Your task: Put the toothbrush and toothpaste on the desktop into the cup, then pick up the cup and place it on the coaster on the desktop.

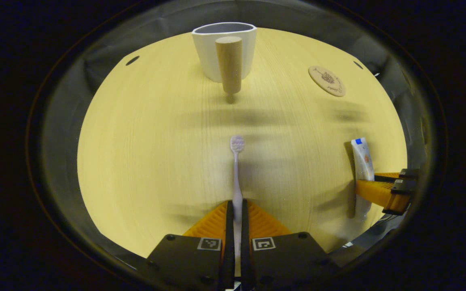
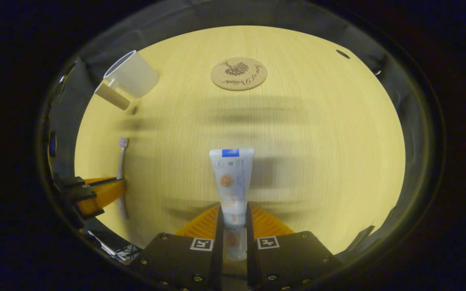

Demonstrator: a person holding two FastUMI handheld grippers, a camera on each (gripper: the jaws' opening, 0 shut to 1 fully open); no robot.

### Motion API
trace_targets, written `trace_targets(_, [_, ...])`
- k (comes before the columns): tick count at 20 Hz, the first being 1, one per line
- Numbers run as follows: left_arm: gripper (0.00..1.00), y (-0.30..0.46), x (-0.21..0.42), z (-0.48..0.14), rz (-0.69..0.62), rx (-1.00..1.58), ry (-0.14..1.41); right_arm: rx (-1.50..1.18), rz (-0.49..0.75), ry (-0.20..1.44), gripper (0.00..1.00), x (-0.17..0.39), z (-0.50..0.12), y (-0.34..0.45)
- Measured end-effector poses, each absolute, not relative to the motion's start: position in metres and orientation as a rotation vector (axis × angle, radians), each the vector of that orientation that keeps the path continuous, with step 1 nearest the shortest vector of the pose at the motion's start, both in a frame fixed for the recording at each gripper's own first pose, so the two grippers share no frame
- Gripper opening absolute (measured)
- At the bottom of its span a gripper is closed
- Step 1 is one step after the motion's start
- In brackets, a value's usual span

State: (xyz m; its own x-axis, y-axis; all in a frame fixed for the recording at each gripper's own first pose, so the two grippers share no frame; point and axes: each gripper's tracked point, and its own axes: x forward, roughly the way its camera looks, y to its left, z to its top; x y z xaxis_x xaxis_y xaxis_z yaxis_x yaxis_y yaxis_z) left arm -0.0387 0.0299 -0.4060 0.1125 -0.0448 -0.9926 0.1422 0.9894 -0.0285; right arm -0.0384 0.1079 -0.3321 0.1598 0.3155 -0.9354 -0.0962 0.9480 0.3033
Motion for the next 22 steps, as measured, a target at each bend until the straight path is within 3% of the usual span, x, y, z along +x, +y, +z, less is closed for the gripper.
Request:
trace_targets(19, [0.14,0.053,-0.005,-0.36,-0.069,0.079,1.162,0.234,0.346,1.059,0.24,0.011,-0.282,0.122])
trace_targets(20, [0.13,0.054,-0.001,-0.356,-0.062,0.082,1.143,0.242,0.348,1.041,0.27,0.015,-0.277,0.124])
trace_targets(22, [0.14,0.055,0.009,-0.35,-0.052,0.076,1.094,0.264,0.356,0.999,0.24,0.025,-0.267,0.127])
